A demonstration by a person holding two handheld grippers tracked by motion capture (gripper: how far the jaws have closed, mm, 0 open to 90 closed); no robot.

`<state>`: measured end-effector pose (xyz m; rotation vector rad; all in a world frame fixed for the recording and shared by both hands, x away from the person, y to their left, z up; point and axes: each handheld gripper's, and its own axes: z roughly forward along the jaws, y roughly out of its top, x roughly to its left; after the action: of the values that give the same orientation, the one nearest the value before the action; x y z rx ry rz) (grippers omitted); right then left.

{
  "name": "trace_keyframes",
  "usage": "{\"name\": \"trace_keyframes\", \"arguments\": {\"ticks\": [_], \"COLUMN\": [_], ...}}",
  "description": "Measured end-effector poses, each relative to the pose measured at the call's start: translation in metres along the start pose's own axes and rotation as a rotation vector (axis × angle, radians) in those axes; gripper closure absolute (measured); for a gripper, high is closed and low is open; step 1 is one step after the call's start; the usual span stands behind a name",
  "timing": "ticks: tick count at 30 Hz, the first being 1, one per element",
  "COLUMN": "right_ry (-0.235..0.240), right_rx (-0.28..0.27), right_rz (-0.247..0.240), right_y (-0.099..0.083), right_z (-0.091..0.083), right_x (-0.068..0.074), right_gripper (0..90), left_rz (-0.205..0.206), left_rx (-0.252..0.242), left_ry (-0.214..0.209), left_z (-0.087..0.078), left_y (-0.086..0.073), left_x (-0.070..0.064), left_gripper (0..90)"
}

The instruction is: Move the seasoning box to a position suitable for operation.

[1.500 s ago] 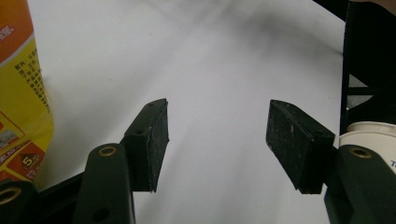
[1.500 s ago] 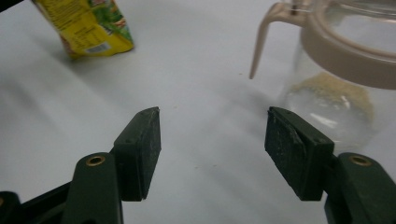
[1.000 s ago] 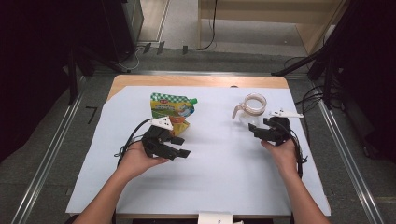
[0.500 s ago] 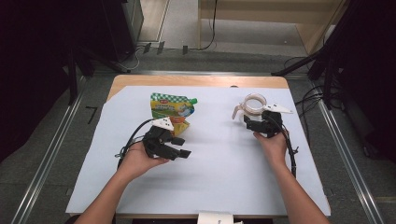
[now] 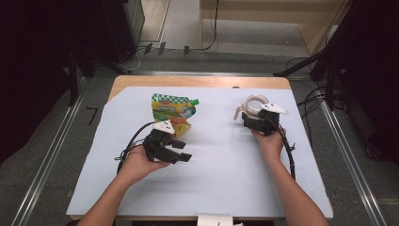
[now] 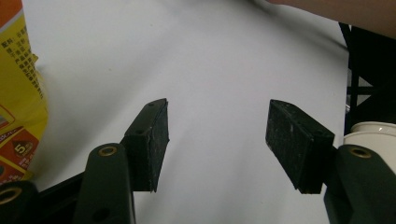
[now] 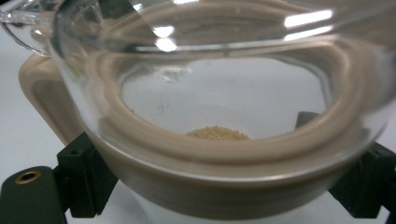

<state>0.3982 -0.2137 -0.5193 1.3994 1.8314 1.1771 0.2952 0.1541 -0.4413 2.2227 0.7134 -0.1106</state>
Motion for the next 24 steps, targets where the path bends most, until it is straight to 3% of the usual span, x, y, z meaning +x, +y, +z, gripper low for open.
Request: {"name": "trace_keyframes", "arguments": {"ticks": [9, 12, 17, 24], "right_ry": [-0.001, 0.037, 0.096, 0.176], "right_rx": [0.034, 0.029, 0.021, 0.024], "right_rz": [-0.025, -0.004, -0.027, -0.074], "right_y": [0.005, 0.009, 0.014, 0.012], "right_z": [-0.005, -0.012, -0.029, -0.051], "right_x": [0.002, 0.005, 0.021, 0.048], "right_gripper": [12.1, 12.1, 12.1, 12.2], "left_rz": [0.001, 0.003, -0.012, -0.001], "left_rx": [-0.021, -0.018, -0.023, -0.025], "left_ry": [-0.001, 0.002, 0.003, 0.006], "left_z": [-0.004, -0.004, -0.005, -0.007], "left_y": [0.0, 0.0, 0.0, 0.001], "left_x": [0.0, 0.001, 0.002, 0.0], "left_gripper": [39.5, 39.4, 38.8, 38.6]}}
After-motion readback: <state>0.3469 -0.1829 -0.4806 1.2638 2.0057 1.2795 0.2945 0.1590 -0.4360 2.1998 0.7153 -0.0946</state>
